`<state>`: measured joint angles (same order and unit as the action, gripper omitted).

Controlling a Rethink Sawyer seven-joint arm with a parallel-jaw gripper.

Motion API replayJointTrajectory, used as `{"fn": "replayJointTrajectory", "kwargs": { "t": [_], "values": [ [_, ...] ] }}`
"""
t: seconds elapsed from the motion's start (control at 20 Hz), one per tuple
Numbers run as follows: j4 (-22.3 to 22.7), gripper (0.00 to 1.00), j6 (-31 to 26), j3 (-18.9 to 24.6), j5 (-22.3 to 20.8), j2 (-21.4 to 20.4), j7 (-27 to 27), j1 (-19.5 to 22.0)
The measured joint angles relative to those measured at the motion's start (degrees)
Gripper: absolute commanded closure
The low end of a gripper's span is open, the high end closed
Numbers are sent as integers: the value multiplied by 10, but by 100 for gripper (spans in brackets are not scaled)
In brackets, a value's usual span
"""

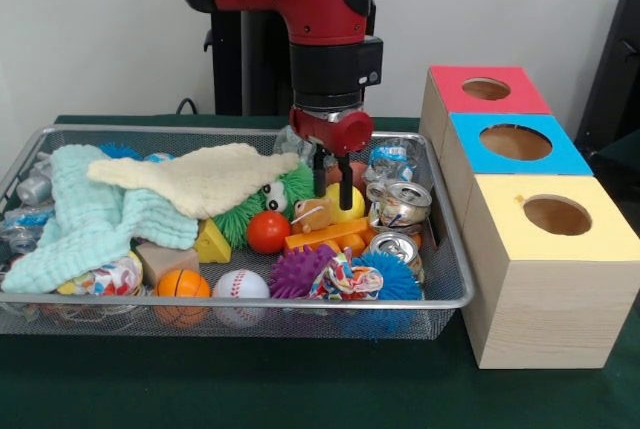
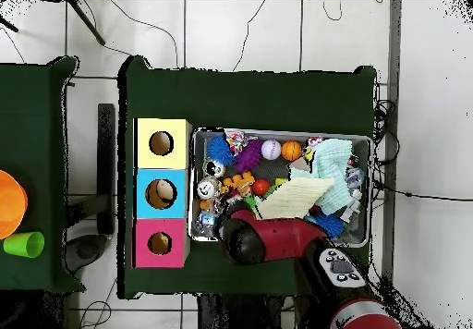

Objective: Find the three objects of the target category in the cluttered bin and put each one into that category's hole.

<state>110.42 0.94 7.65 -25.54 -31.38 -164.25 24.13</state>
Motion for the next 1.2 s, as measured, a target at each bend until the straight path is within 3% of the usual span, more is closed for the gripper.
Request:
{"fn": "replayJointTrajectory", "kwargs": {
  "t": [0.5, 1.2],
  "values": [
    [0, 0, 0, 6, 0, 12, 0, 31],
    [-19, 0, 0, 5, 0, 33, 0, 3]
  ]
}}
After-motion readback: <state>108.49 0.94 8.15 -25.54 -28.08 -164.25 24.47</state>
